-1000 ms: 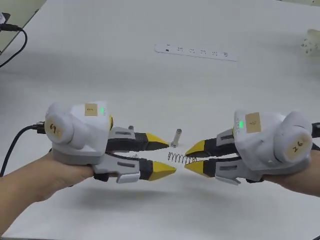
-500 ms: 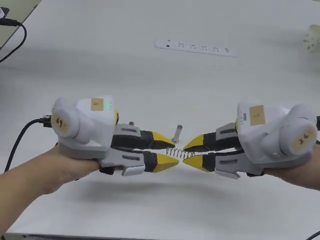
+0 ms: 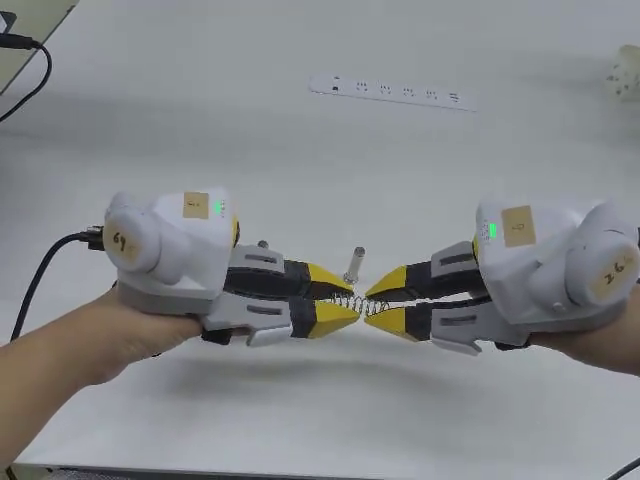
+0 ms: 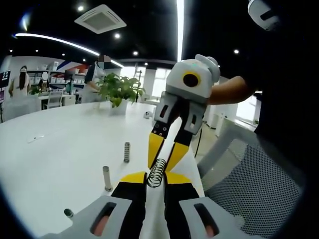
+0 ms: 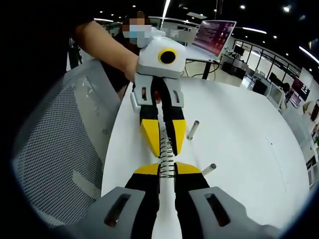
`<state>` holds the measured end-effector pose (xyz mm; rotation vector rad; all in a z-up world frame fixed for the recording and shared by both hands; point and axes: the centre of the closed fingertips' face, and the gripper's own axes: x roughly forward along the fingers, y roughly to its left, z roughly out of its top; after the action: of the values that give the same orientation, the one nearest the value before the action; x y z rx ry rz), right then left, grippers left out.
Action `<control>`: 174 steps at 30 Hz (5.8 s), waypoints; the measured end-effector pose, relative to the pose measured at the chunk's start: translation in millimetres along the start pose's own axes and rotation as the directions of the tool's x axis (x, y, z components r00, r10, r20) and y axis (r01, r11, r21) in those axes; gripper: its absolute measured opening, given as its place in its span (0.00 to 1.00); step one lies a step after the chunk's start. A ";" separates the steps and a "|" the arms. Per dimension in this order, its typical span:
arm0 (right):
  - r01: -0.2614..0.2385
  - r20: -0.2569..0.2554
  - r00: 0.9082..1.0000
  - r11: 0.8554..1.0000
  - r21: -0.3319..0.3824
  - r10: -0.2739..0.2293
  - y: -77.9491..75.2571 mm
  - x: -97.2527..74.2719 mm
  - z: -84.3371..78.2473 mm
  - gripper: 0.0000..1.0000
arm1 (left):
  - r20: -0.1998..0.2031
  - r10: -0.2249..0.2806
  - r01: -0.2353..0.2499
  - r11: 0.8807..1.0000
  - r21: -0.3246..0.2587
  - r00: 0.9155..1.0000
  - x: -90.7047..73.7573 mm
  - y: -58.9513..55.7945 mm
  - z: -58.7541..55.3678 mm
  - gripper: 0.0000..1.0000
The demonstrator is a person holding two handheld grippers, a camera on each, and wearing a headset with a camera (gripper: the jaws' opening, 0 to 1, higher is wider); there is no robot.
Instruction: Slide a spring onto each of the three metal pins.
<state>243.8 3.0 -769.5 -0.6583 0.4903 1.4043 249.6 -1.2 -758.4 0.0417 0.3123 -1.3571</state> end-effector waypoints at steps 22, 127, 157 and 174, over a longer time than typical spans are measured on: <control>-0.018 0.012 1.000 0.999 -0.044 0.018 2.8 -2.7 0.8 0.08 | 0.000 -0.006 0.006 1.000 0.012 1.000 0.9 -4.4 1.9 0.04; -0.034 0.204 0.979 0.999 0.026 0.028 11.1 -8.5 59.4 0.08 | -0.026 -0.019 0.020 0.999 0.029 0.999 -6.0 -12.4 -3.1 0.02; -0.007 0.278 0.960 1.000 0.013 0.003 7.2 -11.8 69.1 0.07 | -0.024 -0.012 0.013 1.000 0.009 1.000 -6.6 -13.5 2.6 0.03; -0.012 0.262 0.965 1.000 0.000 0.011 4.3 -9.4 70.9 0.07 | -0.025 0.005 -0.005 1.000 -0.010 1.000 -8.6 -7.6 1.5 0.05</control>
<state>233.6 44.4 -711.9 -0.4593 0.2856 1.4762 241.0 5.0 -753.7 0.0508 0.3401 -1.3509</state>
